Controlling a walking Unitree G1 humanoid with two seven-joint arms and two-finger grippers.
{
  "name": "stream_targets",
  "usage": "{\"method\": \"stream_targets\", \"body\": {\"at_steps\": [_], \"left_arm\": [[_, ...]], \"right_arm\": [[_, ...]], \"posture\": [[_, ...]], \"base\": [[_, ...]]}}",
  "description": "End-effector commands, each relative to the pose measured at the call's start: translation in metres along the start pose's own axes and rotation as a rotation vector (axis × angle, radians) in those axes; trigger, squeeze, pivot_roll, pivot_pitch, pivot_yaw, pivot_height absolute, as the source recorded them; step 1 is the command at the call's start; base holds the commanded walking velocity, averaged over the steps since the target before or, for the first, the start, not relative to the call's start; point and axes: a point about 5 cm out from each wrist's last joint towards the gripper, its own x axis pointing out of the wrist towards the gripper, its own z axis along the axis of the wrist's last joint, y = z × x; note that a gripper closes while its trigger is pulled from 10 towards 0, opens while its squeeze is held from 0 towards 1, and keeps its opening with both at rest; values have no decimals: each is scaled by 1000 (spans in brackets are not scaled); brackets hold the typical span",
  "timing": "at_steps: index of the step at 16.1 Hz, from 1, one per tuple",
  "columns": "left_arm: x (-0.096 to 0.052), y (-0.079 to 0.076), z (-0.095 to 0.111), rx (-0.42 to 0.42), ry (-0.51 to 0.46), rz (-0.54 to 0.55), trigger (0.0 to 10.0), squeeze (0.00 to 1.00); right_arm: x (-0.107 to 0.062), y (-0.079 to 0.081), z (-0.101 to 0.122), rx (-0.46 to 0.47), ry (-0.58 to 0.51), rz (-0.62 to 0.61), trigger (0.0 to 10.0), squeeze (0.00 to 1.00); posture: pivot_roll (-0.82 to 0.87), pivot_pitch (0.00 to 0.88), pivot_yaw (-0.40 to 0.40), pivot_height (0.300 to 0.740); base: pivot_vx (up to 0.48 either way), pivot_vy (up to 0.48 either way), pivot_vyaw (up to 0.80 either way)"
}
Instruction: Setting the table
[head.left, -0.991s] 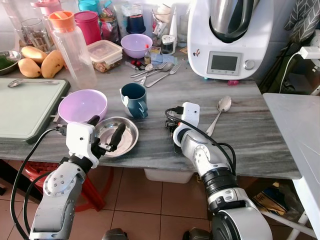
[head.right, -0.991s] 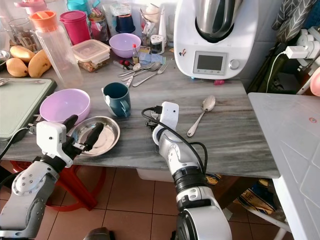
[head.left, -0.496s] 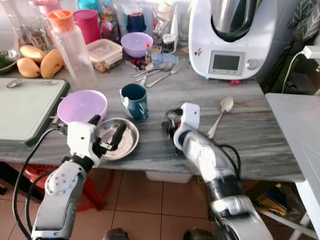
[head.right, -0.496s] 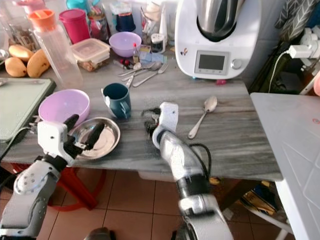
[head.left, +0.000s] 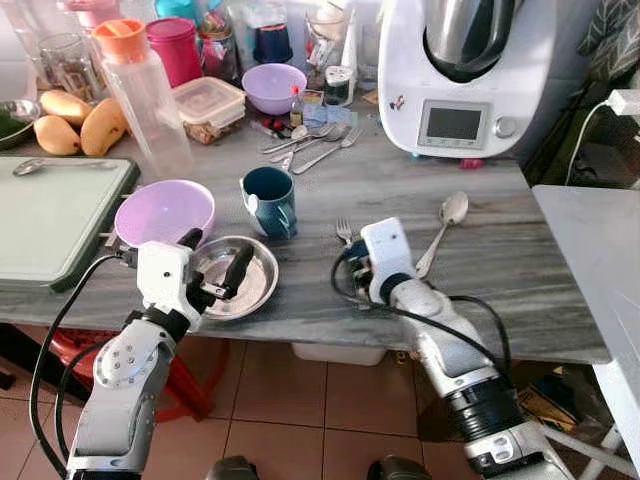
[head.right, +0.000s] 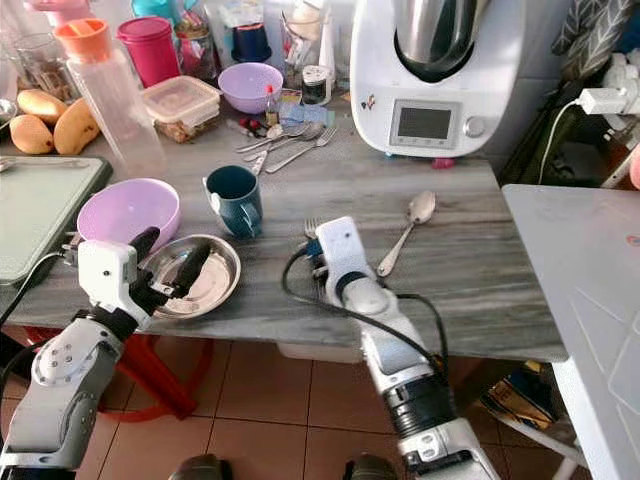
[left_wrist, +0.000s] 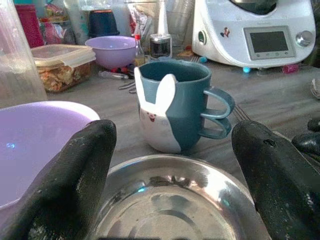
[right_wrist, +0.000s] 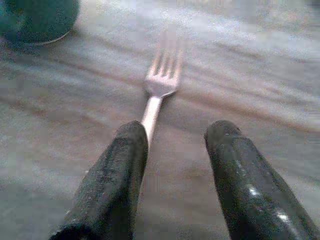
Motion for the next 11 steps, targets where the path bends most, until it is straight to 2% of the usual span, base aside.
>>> {"method": "stream_targets", "body": {"at_steps": [1,3,4,5,6,8,11], "left_arm": [[2,1,1,7,-2,-2,10000,0],[1,1,1,6,-3,-5,10000,0],[1,-1,0,4,-1,-7,10000,0],[0,-1,0,5,-1,-9,10000,0],[0,-1,0,5,1,-9,10000,0],[-1,-1,0,5,4,-9,10000,0],[-3,-1,0,8,10,-16,10000,0]], "right_arm": [[2,-9,10,34,-38,-23,10000,1000],[5,-17,13,23,-47,-38,10000,1000],[7,-19,13,75,-33,-20,10000,961],[8,-20,12,90,-26,-18,10000,659],[10,-22,12,151,-32,7,10000,0],[16,-24,14,214,-22,43,10000,0],[23,-23,19,240,-31,95,10000,0]], "posture": [[6,7,46,740],[6,10,48,740],[6,11,47,740],[8,12,47,740],[11,16,48,740],[15,24,51,740],[24,33,54,740]], "base": [[0,0,0],[0,0,0],[0,0,0],[0,0,0],[0,0,0],[0,0,0],[0,0,0]]}}
